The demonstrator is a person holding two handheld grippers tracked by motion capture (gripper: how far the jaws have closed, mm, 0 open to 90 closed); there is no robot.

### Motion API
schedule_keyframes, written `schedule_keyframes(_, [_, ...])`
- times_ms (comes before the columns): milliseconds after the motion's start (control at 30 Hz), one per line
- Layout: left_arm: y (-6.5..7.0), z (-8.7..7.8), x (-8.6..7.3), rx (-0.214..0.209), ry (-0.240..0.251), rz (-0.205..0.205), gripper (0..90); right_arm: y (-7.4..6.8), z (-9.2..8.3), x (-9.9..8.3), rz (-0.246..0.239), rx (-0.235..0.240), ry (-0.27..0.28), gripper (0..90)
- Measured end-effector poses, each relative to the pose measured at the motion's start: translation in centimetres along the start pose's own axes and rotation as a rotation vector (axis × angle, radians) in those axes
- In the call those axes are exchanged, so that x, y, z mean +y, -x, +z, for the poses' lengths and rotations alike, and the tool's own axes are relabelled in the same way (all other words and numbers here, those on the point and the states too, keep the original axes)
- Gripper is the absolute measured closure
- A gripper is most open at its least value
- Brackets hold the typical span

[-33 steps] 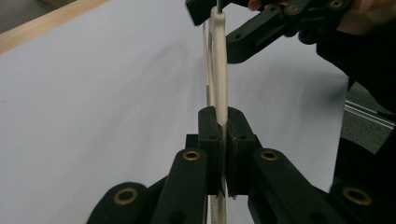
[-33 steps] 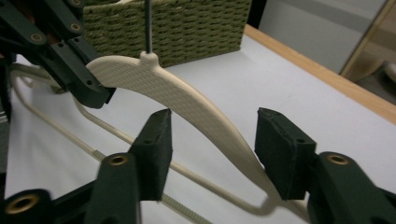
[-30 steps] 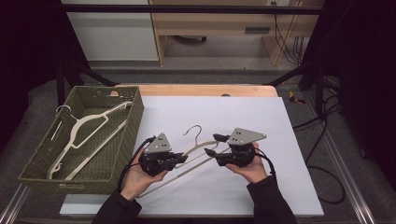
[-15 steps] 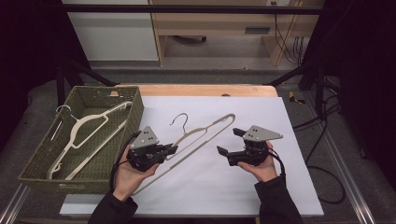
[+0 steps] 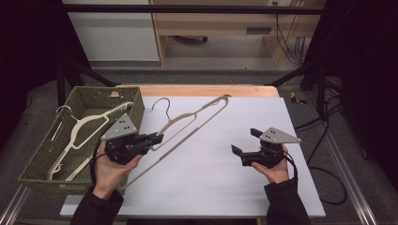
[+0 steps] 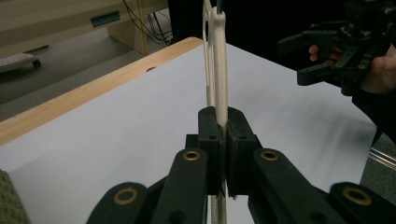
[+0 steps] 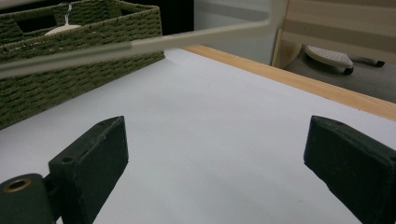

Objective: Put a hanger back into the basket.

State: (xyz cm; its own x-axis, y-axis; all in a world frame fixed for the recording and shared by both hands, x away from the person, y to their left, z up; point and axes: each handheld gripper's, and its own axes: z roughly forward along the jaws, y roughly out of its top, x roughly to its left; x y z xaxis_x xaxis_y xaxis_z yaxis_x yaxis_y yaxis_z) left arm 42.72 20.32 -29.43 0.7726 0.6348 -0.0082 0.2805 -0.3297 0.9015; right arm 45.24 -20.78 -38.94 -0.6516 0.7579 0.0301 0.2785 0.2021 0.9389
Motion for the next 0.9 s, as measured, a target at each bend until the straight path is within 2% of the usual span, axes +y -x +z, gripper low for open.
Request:
schedule_keyframes(233, [-2.2, -2.4, 1.1, 0.032, 0.009, 0.004, 86.5, 0.4, -0.4, -0.4, 0.016, -0.011, -0.002, 6.7])
schedule_keyframes(433, [-4.5, -4.1, 1.4, 0.052, 0.014, 0.016, 86.5, 0.7, -0.6, -0.7, 0.016, -0.018, -0.006, 6.5])
schedule_keyframes(633, [-7.4, -5.8, 1.1, 0.096, 0.004, 0.009, 86.5, 0.8, -0.6, -0.8, 0.024, -0.021, -0.007, 6.1])
schedule_keyframes(700, [-8.3, -6.4, 0.9, 0.114, 0.004, -0.005, 86.5, 0.9, -0.6, -0.9, 0.028, -0.024, -0.011, 6.0])
schedule_keyframes(900, [-11.2, -7.9, 0.1, 0.180, -0.021, -0.005, 86.5, 0.9, -0.6, -1.0, 0.024, -0.024, -0.015, 6.0])
